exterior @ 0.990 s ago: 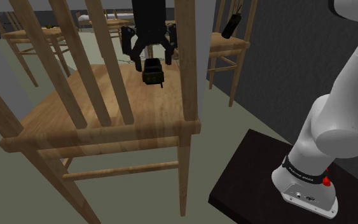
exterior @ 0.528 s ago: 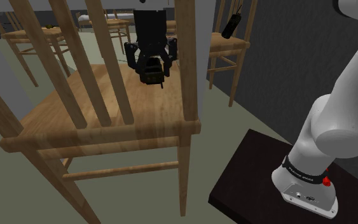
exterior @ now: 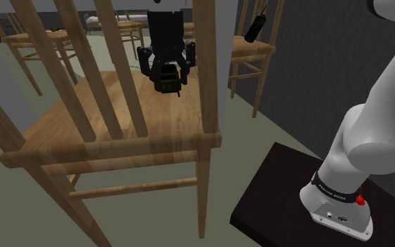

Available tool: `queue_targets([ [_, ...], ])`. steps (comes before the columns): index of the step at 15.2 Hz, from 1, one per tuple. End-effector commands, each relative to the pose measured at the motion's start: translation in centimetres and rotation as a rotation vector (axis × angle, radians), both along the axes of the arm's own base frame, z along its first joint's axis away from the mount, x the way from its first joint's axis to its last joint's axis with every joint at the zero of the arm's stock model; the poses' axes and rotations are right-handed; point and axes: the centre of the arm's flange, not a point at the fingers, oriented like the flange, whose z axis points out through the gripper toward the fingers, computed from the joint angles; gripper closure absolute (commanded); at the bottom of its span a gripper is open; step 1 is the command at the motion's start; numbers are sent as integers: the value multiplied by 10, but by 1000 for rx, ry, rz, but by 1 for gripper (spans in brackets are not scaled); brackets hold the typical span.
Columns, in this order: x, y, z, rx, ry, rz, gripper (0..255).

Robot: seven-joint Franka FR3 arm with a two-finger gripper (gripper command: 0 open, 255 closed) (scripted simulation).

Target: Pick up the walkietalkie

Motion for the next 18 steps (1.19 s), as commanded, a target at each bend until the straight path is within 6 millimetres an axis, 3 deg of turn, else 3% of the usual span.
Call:
queue_targets([
  [1, 0, 0, -1, 0, 2, 0, 255],
  [16, 0, 0, 79, 0, 2, 0, 255],
  [18, 0, 0, 79, 0, 2, 0, 255],
])
